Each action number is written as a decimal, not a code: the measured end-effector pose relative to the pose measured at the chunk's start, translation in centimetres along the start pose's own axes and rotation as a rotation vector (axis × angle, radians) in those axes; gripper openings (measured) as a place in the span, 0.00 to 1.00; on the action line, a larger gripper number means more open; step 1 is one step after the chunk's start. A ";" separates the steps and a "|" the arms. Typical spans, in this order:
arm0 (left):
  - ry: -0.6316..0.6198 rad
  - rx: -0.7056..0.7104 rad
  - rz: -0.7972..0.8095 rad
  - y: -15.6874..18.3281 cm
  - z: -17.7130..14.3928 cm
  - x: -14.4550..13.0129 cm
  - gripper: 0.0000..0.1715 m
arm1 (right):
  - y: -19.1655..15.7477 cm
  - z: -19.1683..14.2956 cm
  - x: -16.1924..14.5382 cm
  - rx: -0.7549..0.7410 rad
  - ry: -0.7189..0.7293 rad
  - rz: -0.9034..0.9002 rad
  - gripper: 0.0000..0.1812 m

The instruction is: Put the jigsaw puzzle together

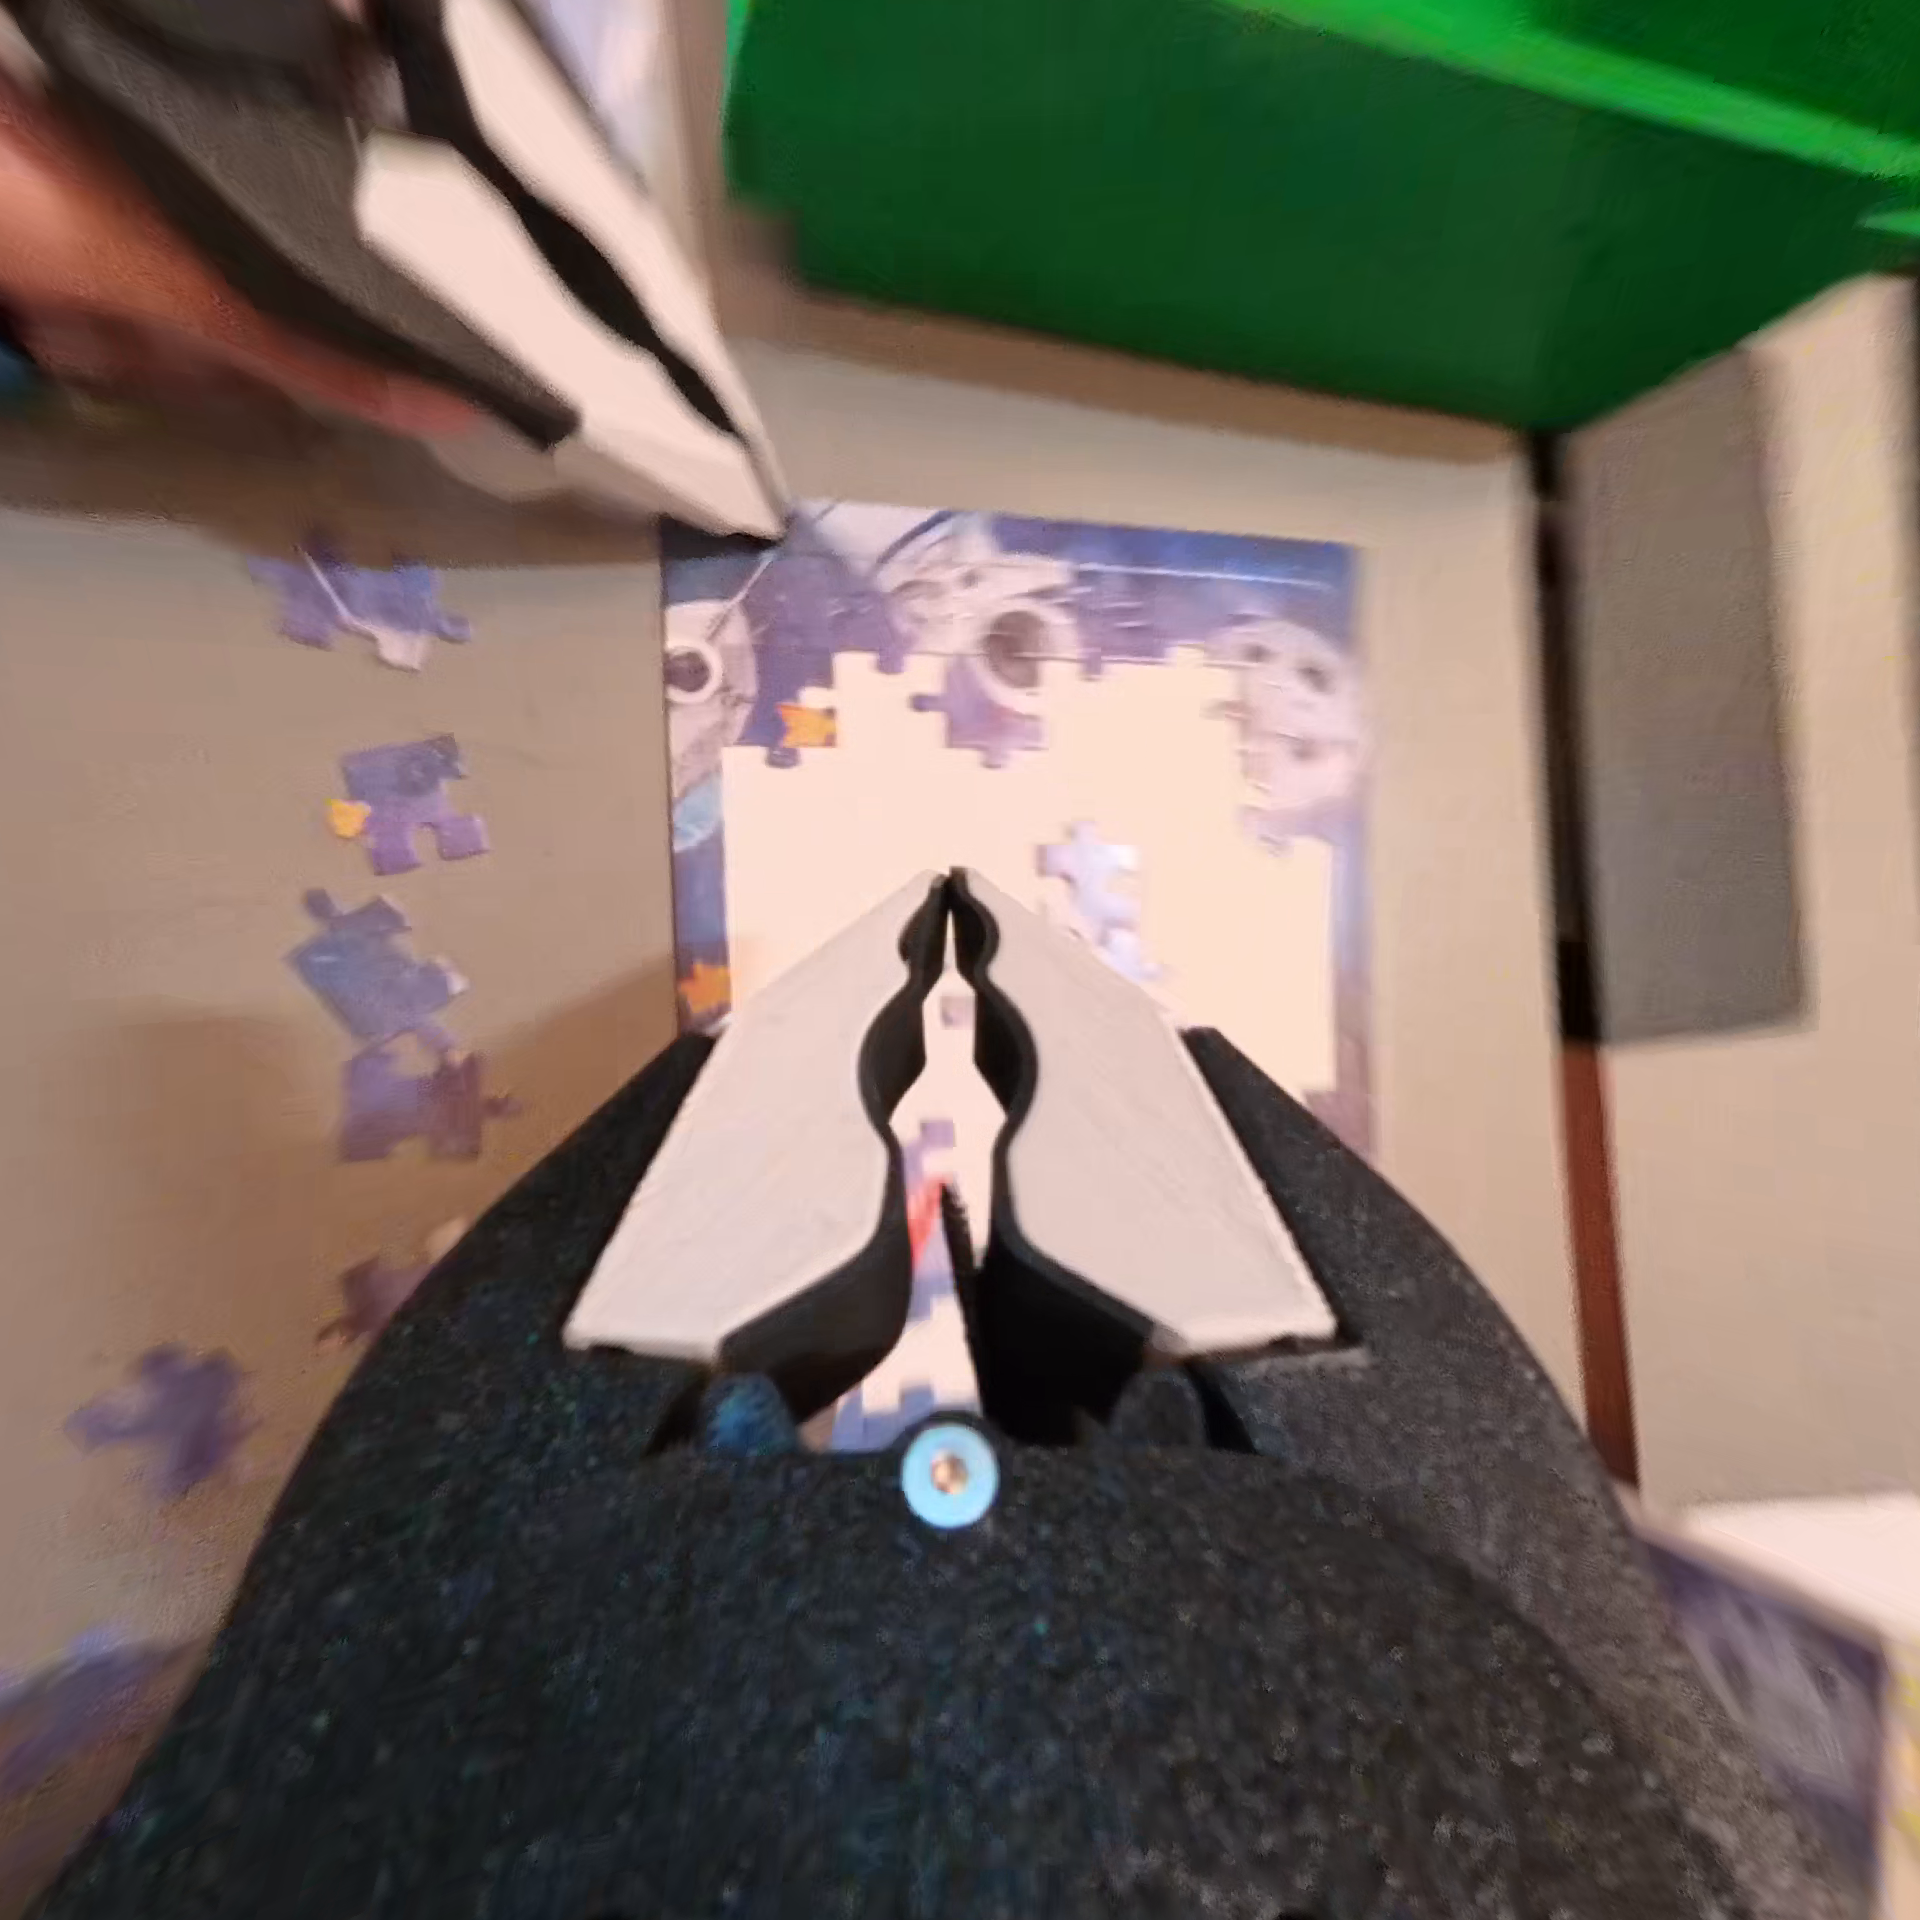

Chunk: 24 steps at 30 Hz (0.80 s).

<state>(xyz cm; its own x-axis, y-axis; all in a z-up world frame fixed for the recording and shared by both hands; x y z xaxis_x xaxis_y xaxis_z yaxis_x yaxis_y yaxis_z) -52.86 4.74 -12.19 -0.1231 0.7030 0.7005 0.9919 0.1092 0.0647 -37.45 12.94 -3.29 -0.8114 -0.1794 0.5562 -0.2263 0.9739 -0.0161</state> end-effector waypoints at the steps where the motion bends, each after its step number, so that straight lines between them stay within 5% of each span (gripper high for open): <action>1: 0.000 0.002 0.000 0.0 0.0 0.0 0.00 | 0.0 -3.6 -0.2 -0.014 0.072 0.053 0.00; 5: -0.002 0.014 0.005 0.1 0.0 0.0 0.00 | -3.4 -14.9 -3.7 -0.044 0.254 0.226 0.03; 8: 0.001 0.017 0.010 0.1 0.0 0.0 0.00 | -8.3 -18.1 -8.8 -0.040 0.283 0.337 0.13; 18: -0.008 0.054 0.041 0.3 -0.1 0.1 0.00 | -21.0 -16.9 -27.4 -0.153 0.221 0.743 0.14; 24: -0.067 0.130 0.124 0.9 -0.1 0.5 0.00 | -23.2 -16.2 -30.6 -0.197 0.187 0.713 0.14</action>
<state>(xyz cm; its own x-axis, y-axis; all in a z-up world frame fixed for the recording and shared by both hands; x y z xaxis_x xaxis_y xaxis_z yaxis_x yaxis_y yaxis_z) -52.06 5.13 -11.67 -0.0061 0.7611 0.6486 0.9878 0.1056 -0.1146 1.37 -1.96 -6.42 -0.6164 0.5119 0.5983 0.4328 0.8550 -0.2857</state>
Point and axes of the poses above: each gripper's, where its closed fingertips meet, z out along the fingers, x out of its top, y = z × x across the jaws, the point moved 7 cm from there along -z, back along the fingers, and after that the axes turned 15 degrees about x, right-handed, at the moved point
